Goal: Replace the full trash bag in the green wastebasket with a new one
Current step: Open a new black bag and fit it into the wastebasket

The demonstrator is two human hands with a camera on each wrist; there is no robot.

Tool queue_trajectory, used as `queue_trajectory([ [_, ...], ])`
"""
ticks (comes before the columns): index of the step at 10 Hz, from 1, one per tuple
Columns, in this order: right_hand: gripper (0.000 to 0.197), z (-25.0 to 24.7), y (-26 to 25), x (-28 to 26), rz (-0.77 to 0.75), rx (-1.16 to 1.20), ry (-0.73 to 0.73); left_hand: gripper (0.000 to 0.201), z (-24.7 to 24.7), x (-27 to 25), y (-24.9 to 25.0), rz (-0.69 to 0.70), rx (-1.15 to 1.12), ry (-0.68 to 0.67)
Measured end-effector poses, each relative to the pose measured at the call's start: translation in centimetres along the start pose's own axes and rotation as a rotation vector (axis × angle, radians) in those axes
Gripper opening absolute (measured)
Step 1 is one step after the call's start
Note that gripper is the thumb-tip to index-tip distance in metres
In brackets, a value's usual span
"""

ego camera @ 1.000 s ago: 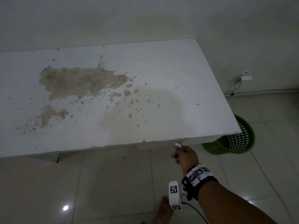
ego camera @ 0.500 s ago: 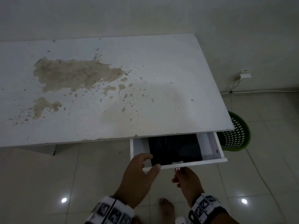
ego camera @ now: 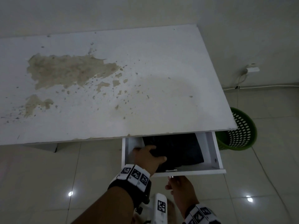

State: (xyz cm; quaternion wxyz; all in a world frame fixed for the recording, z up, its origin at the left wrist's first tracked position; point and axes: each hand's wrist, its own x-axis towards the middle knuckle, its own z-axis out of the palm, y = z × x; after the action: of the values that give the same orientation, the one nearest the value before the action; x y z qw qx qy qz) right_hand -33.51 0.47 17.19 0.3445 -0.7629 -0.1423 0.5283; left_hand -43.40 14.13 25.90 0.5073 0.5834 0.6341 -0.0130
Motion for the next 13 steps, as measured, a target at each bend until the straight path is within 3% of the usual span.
queue_trajectory([
  [1, 0.017, 0.1, 0.4, 0.1, -0.010, 0.013, 0.019, 0.057, 0.6, -0.2, 0.1, 0.022, -0.179, 0.003],
  [2, 0.018, 0.2, 0.5, 0.2, 0.000, -0.004, 0.035, 0.035, 0.8, -0.8, 0.0, 0.046, -0.356, 0.108],
  [3, 0.018, 0.3, 0.4, 0.3, 0.035, 0.009, 0.038, 0.014, 0.5, -2.2, 0.1, 0.110, -0.348, 0.245],
  [4, 0.021, 0.3, 0.2, 0.3, 0.033, -0.022, 0.039, 0.017, -0.3, -3.8, -0.3, 0.114, -0.394, 0.295],
  [6, 0.022, -0.1, -0.9, -0.1, 0.077, -0.087, 0.020, 0.054, -3.6, -7.0, -2.1, 0.037, -0.816, -0.061],
  [7, 0.037, -0.5, -1.6, -0.4, 0.193, -0.145, -0.067, 0.053, -6.2, -9.0, -4.4, 0.083, -0.644, -0.076],
  [8, 0.031, -1.0, -3.5, -0.3, 0.055, -0.065, -0.148, 0.057, -8.6, -11.1, -7.0, 0.191, -0.460, -0.014],
  [9, 0.024, -0.8, -6.5, 0.8, -0.117, -0.073, 0.058, 0.062, -10.3, -12.9, -9.6, 0.284, -0.337, 0.089],
  [10, 0.028, 0.0, -9.5, 2.9, -0.175, -0.049, 0.077, 0.070, -10.6, -13.6, -12.0, 0.289, -0.230, 0.175],
  [11, 0.032, 0.4, -11.9, 5.4, -0.167, -0.078, 0.067, 0.076, -9.7, -13.4, -13.5, 0.280, -0.222, 0.219],
  [12, 0.025, 0.5, -13.8, 7.3, -0.114, -0.106, 0.035, 0.075, -8.6, -12.5, -13.4, 0.186, -0.292, 0.234],
  [13, 0.020, 0.2, -14.4, 7.8, -0.049, -0.112, -0.003, 0.068, -8.3, -11.4, -12.8, 0.186, -0.383, 0.184],
])
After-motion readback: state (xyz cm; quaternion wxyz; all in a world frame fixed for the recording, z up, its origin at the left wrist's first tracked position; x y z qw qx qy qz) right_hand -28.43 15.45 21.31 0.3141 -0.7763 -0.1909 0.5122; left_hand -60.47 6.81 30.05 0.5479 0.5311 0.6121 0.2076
